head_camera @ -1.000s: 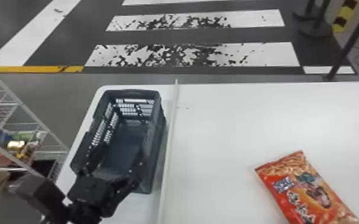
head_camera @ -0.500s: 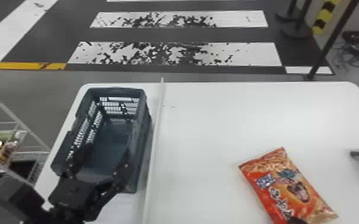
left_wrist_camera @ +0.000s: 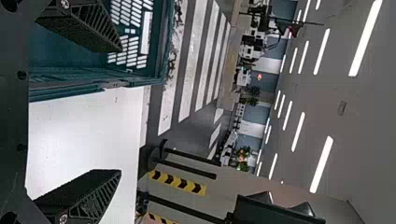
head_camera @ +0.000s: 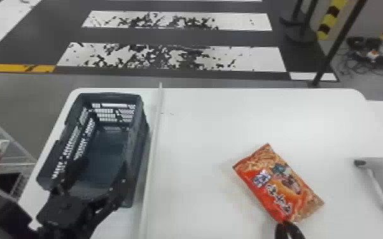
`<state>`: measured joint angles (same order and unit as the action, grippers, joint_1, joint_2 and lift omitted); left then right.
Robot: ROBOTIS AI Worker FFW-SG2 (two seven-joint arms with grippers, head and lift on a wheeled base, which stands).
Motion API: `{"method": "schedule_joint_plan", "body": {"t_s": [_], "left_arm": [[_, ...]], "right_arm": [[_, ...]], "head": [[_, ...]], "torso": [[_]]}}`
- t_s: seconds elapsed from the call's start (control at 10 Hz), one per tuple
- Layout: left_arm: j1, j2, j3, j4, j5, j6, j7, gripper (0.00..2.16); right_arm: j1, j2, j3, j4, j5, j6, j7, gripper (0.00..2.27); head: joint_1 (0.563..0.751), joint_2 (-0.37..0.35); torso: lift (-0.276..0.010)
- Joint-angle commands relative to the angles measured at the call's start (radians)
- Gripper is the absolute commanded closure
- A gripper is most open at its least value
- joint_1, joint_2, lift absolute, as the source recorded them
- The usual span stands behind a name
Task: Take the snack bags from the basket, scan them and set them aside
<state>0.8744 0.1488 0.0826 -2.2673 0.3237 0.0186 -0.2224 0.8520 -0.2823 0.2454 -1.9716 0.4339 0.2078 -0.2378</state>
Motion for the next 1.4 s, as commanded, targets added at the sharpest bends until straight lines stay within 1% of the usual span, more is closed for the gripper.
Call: {"method": "schedule_joint_plan", "body": {"t_s": [0.0,0.1,0.2,0.3,0.4,0.5,0.6,0.7,0.8,0.9,1.0,1.1,1.2,1.3], "left_arm": [[0.0,0.0,-0.001,0.0,0.0,0.002,0.0,0.07],[0.0,-0.002,-0.003,0.0,0.0,0.002,0.0,0.07],[0.0,-0.002,-0.004,0.0,0.0,0.002,0.0,0.07],[0.0,-0.002,-0.007,0.0,-0.002,0.002,0.0,0.07],[0.0,-0.002,-0.01,0.0,-0.003,0.002,0.0,0.07],[0.002,-0.002,-0.021,-0.001,-0.011,0.002,0.0,0.07],[0.008,-0.002,-0.024,-0.006,-0.023,-0.001,0.0,0.07],[0.015,-0.002,-0.027,-0.012,-0.029,-0.001,0.0,0.07],[0.02,0.0,-0.03,-0.015,-0.032,-0.001,0.0,0.07],[0.02,-0.002,-0.035,-0.015,-0.037,-0.001,0.0,0.07],[0.023,0.0,-0.05,-0.017,-0.057,-0.001,0.003,0.07],[0.021,0.002,-0.072,-0.017,-0.08,-0.001,0.011,0.07],[0.023,0.002,-0.092,-0.023,-0.103,-0.001,0.015,0.07],[0.021,0.006,-0.106,-0.029,-0.115,-0.001,0.018,0.07]], "right_arm": [[0.016,-0.002,-0.023,-0.032,-0.043,-0.046,0.002,2.25],[0.032,-0.002,-0.052,-0.075,-0.093,-0.067,0.018,2.25],[0.045,0.002,-0.11,-0.139,-0.218,-0.061,0.092,2.25],[0.058,0.018,-0.184,-0.219,-0.35,-0.006,0.173,2.25],[0.061,0.048,-0.259,-0.303,-0.478,0.104,0.258,2.25],[0.058,0.083,-0.334,-0.377,-0.613,0.23,0.331,2.25],[0.053,0.098,-0.408,-0.421,-0.764,0.356,0.382,2.25],[0.035,0.124,-0.488,-0.443,-0.922,0.488,0.448,2.25],[0.019,0.167,-0.557,-0.472,-1.024,0.608,0.512,2.25],[0.019,0.183,-0.61,-0.509,-1.115,0.672,0.531,2.25],[0.007,0.201,-0.676,-0.546,-1.213,0.758,0.548,2.25],[-0.014,0.222,-0.729,-0.576,-1.284,0.832,0.558,2.25],[-0.05,0.258,-0.787,-0.579,-1.342,0.927,0.56,2.25],[-0.053,0.281,-0.827,-0.567,-1.365,0.933,0.56,2.25]], "head": [[0.695,0.022],[0.695,0.024],[0.695,0.021],[0.695,0.016],[0.695,0.007],[0.695,-0.018],[0.695,-0.041],[0.695,-0.059],[0.695,-0.059],[0.695,-0.047],[0.695,-0.038],[0.695,-0.037],[0.695,-0.038],[0.695,-0.052]], "torso": [[-0.075],[-0.075],[-0.075],[-0.075],[-0.075],[-0.075],[-0.075],[-0.075],[-0.075],[-0.075],[-0.075],[-0.075],[-0.075],[-0.075]]}}
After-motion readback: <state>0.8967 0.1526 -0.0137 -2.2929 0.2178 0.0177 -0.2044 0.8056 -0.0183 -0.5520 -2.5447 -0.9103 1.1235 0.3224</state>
